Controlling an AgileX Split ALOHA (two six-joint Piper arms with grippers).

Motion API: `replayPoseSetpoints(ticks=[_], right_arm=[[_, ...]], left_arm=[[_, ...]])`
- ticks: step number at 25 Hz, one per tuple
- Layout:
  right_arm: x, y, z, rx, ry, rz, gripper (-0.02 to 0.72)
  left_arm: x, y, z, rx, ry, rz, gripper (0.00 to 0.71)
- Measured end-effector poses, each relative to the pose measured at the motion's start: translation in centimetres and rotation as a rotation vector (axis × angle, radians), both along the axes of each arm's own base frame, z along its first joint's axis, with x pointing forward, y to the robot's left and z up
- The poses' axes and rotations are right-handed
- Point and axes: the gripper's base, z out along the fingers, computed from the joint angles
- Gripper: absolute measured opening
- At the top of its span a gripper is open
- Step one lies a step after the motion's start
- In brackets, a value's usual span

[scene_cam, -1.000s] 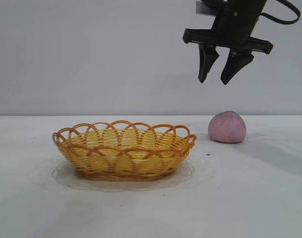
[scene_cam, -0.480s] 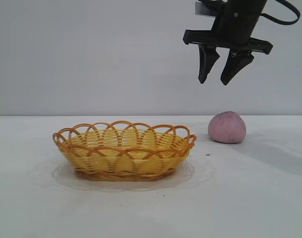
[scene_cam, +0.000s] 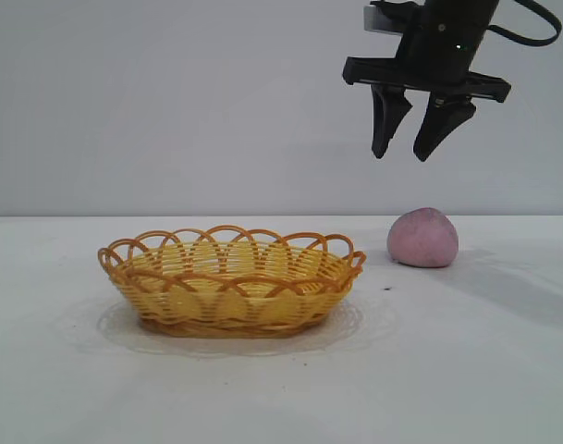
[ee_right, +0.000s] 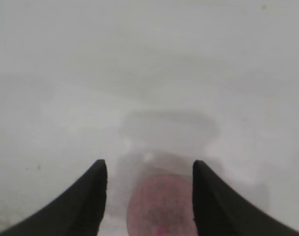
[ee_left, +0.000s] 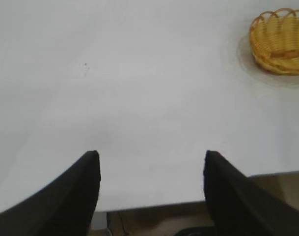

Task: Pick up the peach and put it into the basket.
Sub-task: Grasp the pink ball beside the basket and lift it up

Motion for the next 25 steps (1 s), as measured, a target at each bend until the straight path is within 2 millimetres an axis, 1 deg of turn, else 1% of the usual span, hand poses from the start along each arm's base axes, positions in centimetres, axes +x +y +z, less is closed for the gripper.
replayPoseSetpoints(ticks=[4, 9, 11, 12, 13, 14, 15, 16, 17, 19, 20, 22, 24, 25], right_arm=[[0.1, 0.0, -2.4, -0.027, 0.07, 0.005, 0.335], [0.0, 0.0, -5.1, -0.061, 0.151, 0.012, 0.335], [0.1, -0.1, -5.8, -0.083, 0.16, 0.02, 0.335], [0.3, -0.1, -5.8, -0.087, 0.151, 0.023, 0.225], [0.4, -0.1, -5.7, -0.091, 0.137, 0.026, 0.14], [0.5, -0.1, -5.7, -0.089, 0.13, 0.025, 0.089], [0.6, -0.1, -5.5, -0.088, 0.121, 0.026, 0.062], [0.5, 0.0, -5.1, -0.085, 0.113, 0.028, 0.062], [0.4, 0.1, -4.6, -0.083, 0.102, 0.036, 0.0], [-0.1, 0.6, -3.0, -0.081, 0.075, 0.064, 0.0], [-0.5, 1.1, -1.8, -0.076, 0.055, 0.09, 0.0], [-1.8, 2.5, 0.8, -0.045, 0.025, 0.152, 0.0], [-3.7, 4.4, 3.4, 0.001, 0.019, 0.23, 0.0], [-4.7, 5.1, 4.3, 0.015, 0.028, 0.273, 0.0]], left_arm=[[-0.8, 0.1, 0.0, -0.007, -0.062, 0.0, 0.403], [-0.9, 0.1, 0.0, -0.009, -0.068, -0.002, 0.403], [-0.9, 0.1, 0.0, -0.009, -0.068, -0.002, 0.403], [-0.9, 0.1, 0.0, -0.01, -0.068, -0.003, 0.403], [-0.9, 0.1, 0.0, -0.01, -0.068, -0.003, 0.403], [-0.9, 0.1, 0.0, -0.01, -0.068, -0.003, 0.403], [-0.9, 0.1, 0.0, -0.01, -0.068, -0.003, 0.403], [-0.9, 0.1, 0.0, -0.01, -0.068, -0.001, 0.403], [-0.9, 0.1, 0.0, -0.01, -0.068, 0.006, 0.403], [-0.9, 0.1, 0.0, -0.009, -0.068, 0.03, 0.403], [-0.9, 0.1, 0.0, -0.008, -0.068, 0.046, 0.403], [-1.0, 0.0, 0.0, -0.007, -0.068, 0.077, 0.403], [-1.0, 0.0, 0.0, -0.006, -0.068, 0.098, 0.403], [-1.0, 0.0, 0.0, -0.006, -0.068, 0.105, 0.403]])
